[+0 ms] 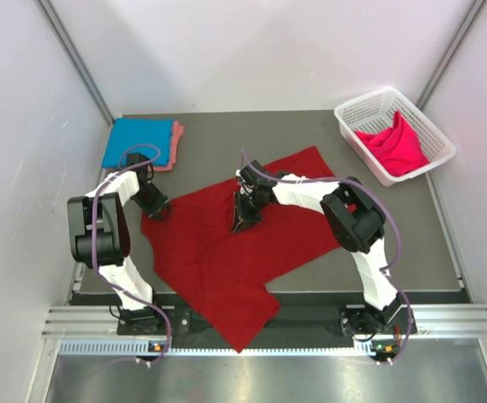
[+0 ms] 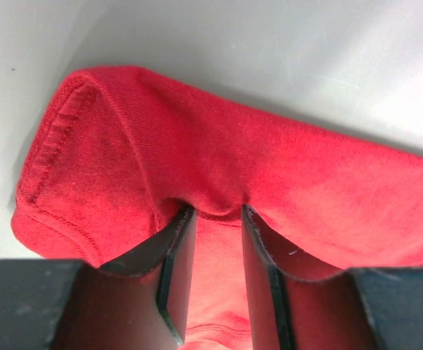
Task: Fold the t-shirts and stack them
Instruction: Fold the tshirt
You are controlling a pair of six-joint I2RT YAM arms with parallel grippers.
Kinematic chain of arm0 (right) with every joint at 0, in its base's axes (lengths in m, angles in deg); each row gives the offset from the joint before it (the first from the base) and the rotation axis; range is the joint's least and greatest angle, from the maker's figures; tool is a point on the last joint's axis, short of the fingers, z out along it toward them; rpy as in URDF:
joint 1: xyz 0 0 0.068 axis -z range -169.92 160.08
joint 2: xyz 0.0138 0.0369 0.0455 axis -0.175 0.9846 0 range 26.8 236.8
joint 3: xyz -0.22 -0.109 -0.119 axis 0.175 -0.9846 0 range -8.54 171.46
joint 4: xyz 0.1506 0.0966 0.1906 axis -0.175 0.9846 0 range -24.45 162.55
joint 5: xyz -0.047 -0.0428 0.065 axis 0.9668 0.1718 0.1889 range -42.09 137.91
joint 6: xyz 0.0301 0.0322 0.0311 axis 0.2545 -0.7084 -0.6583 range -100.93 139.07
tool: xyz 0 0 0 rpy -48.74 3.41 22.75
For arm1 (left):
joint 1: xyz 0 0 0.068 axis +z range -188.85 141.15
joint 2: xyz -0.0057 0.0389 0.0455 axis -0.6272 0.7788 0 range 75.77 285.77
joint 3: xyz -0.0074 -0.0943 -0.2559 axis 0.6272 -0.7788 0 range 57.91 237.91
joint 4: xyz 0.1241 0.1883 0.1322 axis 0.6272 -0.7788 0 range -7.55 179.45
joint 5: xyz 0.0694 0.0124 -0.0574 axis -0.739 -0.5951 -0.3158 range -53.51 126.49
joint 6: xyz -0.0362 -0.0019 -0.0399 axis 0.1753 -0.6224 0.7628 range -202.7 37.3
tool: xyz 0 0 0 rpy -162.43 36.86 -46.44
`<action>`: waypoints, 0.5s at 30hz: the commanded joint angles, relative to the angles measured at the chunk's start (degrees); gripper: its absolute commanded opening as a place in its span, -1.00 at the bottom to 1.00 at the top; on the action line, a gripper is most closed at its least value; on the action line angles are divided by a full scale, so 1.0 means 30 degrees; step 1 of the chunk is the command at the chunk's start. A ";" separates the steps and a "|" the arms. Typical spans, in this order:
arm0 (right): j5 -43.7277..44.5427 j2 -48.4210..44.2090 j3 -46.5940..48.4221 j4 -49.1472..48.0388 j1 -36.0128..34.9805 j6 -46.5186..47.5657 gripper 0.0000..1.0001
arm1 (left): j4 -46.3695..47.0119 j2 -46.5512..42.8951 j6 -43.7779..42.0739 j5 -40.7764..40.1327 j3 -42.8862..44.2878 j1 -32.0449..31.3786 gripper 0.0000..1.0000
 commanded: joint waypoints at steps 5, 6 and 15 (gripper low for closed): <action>0.0173 -0.1600 0.0642 0.1383 0.0665 0.4196 -0.48 | 0.0332 -0.1146 -0.1562 -0.0466 0.0110 0.0360 -0.15; 0.0379 -0.2155 0.0581 0.1412 0.1072 0.4464 -0.34 | 0.0360 -0.1904 -0.1622 -0.0436 0.0110 0.0360 -0.08; 0.4742 -0.1314 0.4590 0.3813 0.5114 0.6926 -0.15 | -0.0487 -0.4606 -0.0950 -0.2747 0.0462 0.0594 0.21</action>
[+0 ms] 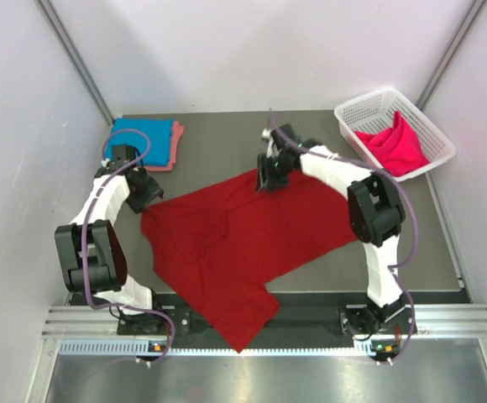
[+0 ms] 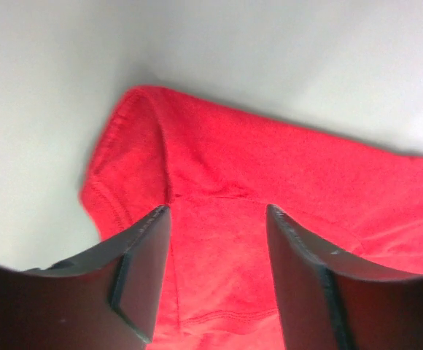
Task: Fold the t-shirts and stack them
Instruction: Fold the tshirt
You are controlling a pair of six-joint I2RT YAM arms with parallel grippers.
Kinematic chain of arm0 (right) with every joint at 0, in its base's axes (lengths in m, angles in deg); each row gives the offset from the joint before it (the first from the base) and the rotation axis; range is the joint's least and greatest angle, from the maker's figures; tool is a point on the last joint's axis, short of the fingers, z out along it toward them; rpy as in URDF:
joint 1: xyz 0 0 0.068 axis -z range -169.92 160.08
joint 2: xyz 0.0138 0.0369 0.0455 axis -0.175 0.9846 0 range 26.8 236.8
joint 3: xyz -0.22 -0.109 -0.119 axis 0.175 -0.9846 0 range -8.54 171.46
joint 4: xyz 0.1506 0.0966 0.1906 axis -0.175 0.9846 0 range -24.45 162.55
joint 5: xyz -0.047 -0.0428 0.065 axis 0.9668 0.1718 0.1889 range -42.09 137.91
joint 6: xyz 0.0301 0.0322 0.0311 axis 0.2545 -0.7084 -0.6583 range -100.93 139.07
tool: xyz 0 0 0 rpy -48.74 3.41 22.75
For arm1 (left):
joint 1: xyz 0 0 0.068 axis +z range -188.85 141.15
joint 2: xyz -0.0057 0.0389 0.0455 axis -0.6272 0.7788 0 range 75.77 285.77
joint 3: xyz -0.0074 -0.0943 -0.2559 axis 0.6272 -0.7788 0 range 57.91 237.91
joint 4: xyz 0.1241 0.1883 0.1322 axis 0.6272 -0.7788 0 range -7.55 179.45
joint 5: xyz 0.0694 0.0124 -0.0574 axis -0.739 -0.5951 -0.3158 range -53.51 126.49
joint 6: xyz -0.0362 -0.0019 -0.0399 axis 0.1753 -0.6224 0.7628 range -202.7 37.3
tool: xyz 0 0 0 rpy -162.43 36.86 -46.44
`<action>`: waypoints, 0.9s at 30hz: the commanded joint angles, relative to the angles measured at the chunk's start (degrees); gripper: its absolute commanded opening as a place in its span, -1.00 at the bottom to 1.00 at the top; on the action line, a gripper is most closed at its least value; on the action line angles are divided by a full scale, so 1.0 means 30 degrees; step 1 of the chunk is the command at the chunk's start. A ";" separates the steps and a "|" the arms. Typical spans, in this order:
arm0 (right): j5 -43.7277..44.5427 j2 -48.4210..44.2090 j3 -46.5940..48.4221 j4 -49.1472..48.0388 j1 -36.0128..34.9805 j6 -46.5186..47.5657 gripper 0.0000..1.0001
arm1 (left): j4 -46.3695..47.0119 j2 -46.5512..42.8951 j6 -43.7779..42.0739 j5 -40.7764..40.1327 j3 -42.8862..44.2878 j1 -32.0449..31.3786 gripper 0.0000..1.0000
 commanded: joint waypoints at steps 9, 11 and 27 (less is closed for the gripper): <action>0.2930 0.2013 0.6524 0.2620 0.4446 0.2335 0.00 | 0.1230 0.1274 -0.0282 -0.0150 0.0148 0.2030 0.25; 0.2696 0.2046 0.6878 0.2564 0.4859 0.2218 0.00 | 0.1730 0.1944 -0.0399 0.0459 0.0147 0.2294 0.24; 0.2432 0.2426 0.6965 0.1802 0.5886 0.2248 0.01 | 0.2844 0.4790 -0.0252 0.1023 0.1055 0.3116 -0.19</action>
